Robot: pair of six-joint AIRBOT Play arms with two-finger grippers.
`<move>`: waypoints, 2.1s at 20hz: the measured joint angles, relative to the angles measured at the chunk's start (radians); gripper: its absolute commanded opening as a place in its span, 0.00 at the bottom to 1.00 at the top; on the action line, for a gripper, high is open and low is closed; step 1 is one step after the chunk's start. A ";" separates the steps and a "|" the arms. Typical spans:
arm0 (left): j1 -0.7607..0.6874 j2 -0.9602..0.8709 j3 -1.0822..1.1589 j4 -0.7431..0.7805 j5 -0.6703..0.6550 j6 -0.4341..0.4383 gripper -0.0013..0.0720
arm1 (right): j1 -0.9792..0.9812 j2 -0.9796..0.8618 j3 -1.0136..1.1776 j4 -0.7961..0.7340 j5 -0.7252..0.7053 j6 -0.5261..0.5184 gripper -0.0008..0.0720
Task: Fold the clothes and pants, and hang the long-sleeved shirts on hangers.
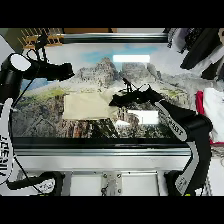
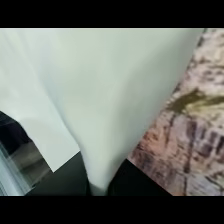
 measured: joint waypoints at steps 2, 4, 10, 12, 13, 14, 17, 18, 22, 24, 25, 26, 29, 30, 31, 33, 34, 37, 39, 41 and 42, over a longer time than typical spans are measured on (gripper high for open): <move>0.000 0.000 0.000 -0.001 -0.011 0.001 0.03 | -0.022 0.029 0.014 -0.032 0.003 -0.005 0.02; 0.000 0.000 0.000 -0.001 -0.020 0.002 0.03 | -0.082 0.095 0.028 -0.108 0.008 0.025 0.02; -0.001 0.000 0.000 -0.005 -0.056 0.002 0.03 | -0.463 0.357 0.042 -0.437 0.041 0.175 0.02; -0.001 0.000 0.000 -0.007 -0.067 0.002 0.03 | -0.624 0.427 0.044 -0.483 0.041 0.195 0.03; -0.001 0.000 0.000 -0.007 -0.072 0.002 0.03 | -0.701 0.452 0.044 -0.499 0.040 0.201 0.03; -0.001 0.000 0.000 -0.007 -0.078 0.001 0.03 | -0.783 0.473 0.044 -0.513 0.039 0.206 0.03; -0.001 0.000 0.000 -0.008 -0.095 0.000 0.03 | -0.994 0.513 0.044 -0.524 0.029 0.215 0.02; -0.001 0.000 0.000 -0.008 -0.100 0.000 0.03 | -1.056 0.520 0.044 -0.520 0.025 0.218 0.02; -0.001 0.000 0.000 -0.008 -0.116 0.000 0.03 | -1.215 0.545 0.044 -0.455 0.012 0.222 0.02; -0.001 0.000 0.000 -0.008 -0.119 0.000 0.03 | -1.250 0.565 0.043 -0.437 0.013 0.222 0.02; -0.001 0.000 0.000 -0.008 -0.120 0.000 0.03 | -1.260 0.579 0.043 -0.434 0.014 0.222 0.02; -0.001 0.000 0.000 -0.008 -0.120 0.000 0.03 | -1.268 0.593 0.043 -0.435 0.023 0.229 0.02; -0.001 0.000 0.000 -0.008 -0.123 0.000 0.03 | -1.279 0.633 0.040 -0.499 0.080 0.270 0.02; -0.001 0.000 0.000 -0.008 -0.123 0.000 0.03 | -1.281 0.645 0.035 -0.537 0.106 0.286 0.02; -0.001 0.000 0.000 -0.008 -0.123 0.000 0.03 | -1.283 0.659 0.026 -0.586 0.134 0.306 0.02; -0.001 0.000 0.000 -0.009 -0.126 0.000 0.03 | -1.285 0.689 -0.011 -0.690 0.174 0.348 0.02; -0.001 0.000 0.000 -0.008 -0.128 0.000 0.03 | -1.286 0.706 -0.040 -0.742 0.188 0.368 0.02; -0.001 0.000 0.000 -0.008 -0.137 0.000 0.03 | -1.286 0.746 -0.144 -0.863 0.209 0.408 0.04; -0.001 0.000 -0.001 -0.008 -0.144 0.001 0.03 | -1.286 0.758 -0.208 -0.904 0.217 0.417 0.31; -0.001 0.000 -0.001 -0.008 -0.153 0.002 0.03 | -1.286 0.765 -0.253 -0.938 0.223 0.423 0.70; -0.001 0.000 -0.001 -0.008 -0.159 0.002 0.03 | -1.287 0.766 -0.267 -0.958 0.223 0.426 0.82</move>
